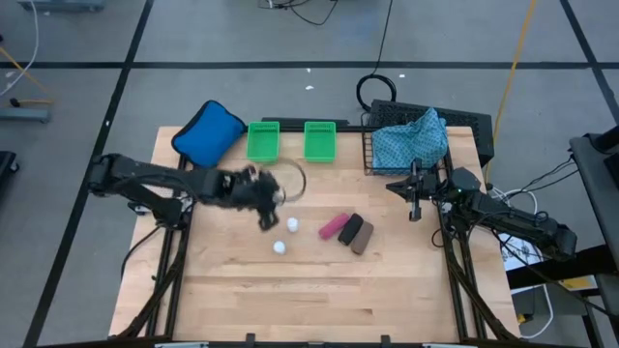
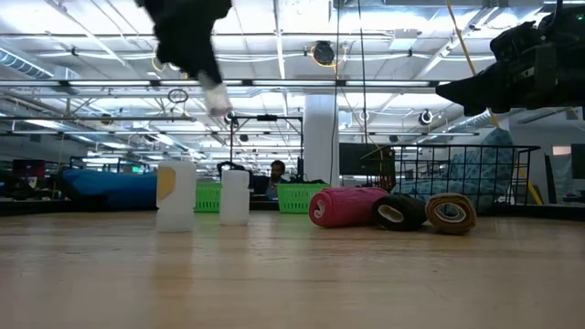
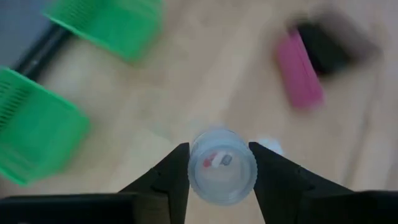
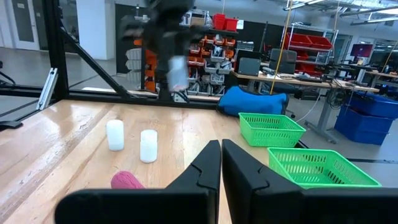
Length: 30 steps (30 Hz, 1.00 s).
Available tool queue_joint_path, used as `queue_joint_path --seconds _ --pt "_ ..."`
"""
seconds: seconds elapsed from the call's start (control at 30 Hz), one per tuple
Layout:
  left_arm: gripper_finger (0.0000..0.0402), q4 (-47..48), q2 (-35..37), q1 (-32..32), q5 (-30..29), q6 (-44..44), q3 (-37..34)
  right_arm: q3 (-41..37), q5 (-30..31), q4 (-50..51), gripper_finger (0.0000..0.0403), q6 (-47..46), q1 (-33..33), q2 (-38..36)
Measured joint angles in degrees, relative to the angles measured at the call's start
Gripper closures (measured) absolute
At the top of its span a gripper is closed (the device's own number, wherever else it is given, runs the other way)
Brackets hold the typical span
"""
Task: Pick & place medical supplies in basket/bin
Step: Put the left transparent pill bottle into the left green bin
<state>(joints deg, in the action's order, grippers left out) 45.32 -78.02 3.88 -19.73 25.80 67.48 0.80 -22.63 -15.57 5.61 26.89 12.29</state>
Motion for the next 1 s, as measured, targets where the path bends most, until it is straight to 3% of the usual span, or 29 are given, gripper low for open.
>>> queue_joint_path --seconds 0.33,0.7,1.0 --pt "0.0246 1.1 0.3 -19.5 0.9 -15.4 6.4 0.0 0.0 0.0 0.0394 0.0 0.0 0.0" --pt "0.0246 -4.3 -3.0 -45.7 15.4 -22.0 3.0 0.0 0.0 0.0 0.0395 0.0 0.0 0.0" --pt "0.0246 -8.6 -14.5 -50.6 17.0 -19.7 3.0 0.0 0.0 0.0 0.0394 0.0 0.0 0.0"
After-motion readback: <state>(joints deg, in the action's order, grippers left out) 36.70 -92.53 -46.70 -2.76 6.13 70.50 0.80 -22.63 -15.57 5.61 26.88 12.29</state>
